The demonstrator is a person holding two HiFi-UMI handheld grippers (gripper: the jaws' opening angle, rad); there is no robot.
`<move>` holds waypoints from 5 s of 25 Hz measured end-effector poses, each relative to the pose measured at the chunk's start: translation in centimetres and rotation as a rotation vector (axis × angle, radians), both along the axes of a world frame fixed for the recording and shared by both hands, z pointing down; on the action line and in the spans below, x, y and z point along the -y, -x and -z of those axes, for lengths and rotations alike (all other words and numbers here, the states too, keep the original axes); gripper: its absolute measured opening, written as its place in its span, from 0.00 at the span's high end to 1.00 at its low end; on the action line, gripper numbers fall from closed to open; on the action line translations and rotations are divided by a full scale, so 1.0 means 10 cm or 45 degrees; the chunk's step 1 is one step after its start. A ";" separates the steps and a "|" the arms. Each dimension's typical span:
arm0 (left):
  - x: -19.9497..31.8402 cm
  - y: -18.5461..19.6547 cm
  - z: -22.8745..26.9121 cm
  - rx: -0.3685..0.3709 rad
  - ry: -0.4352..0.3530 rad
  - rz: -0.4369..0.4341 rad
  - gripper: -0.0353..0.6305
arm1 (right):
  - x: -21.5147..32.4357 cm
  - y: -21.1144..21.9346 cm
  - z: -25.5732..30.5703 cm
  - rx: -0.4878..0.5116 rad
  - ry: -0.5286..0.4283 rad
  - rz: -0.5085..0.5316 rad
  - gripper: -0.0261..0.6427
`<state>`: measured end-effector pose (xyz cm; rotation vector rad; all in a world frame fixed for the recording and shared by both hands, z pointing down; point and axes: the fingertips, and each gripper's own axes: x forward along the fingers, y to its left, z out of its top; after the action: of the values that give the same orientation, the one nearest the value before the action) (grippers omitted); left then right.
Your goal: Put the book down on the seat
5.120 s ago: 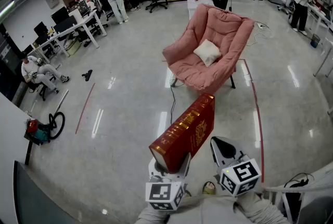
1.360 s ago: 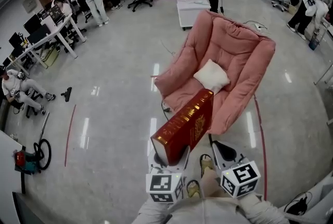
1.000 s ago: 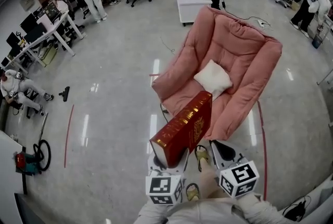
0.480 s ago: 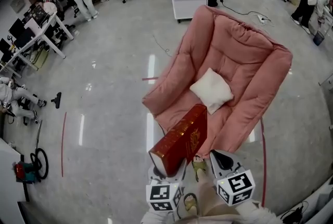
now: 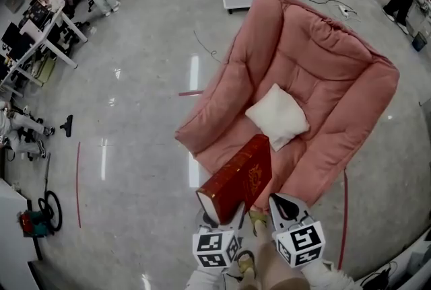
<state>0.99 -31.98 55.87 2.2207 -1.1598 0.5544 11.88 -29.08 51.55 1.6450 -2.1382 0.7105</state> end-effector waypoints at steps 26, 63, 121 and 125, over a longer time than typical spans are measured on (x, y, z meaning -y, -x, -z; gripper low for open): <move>0.82 -0.59 -1.82 0.059 0.329 0.042 0.42 | 0.56 -0.46 -1.13 -0.014 0.169 -0.069 0.95; 0.33 0.06 -1.04 0.184 0.135 0.060 0.55 | 0.27 0.06 -0.74 0.002 0.102 0.053 0.95; -1.97 1.14 1.08 0.070 -0.211 0.113 0.94 | -1.85 1.26 0.78 -0.068 -0.172 0.299 0.95; -1.99 1.16 1.11 0.067 -0.221 0.115 0.94 | -1.88 1.29 0.83 -0.066 -0.188 0.304 0.95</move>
<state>-10.60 -12.11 44.77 2.2967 -1.3746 0.4945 -1.05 -10.23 43.27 1.4248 -2.3458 0.4431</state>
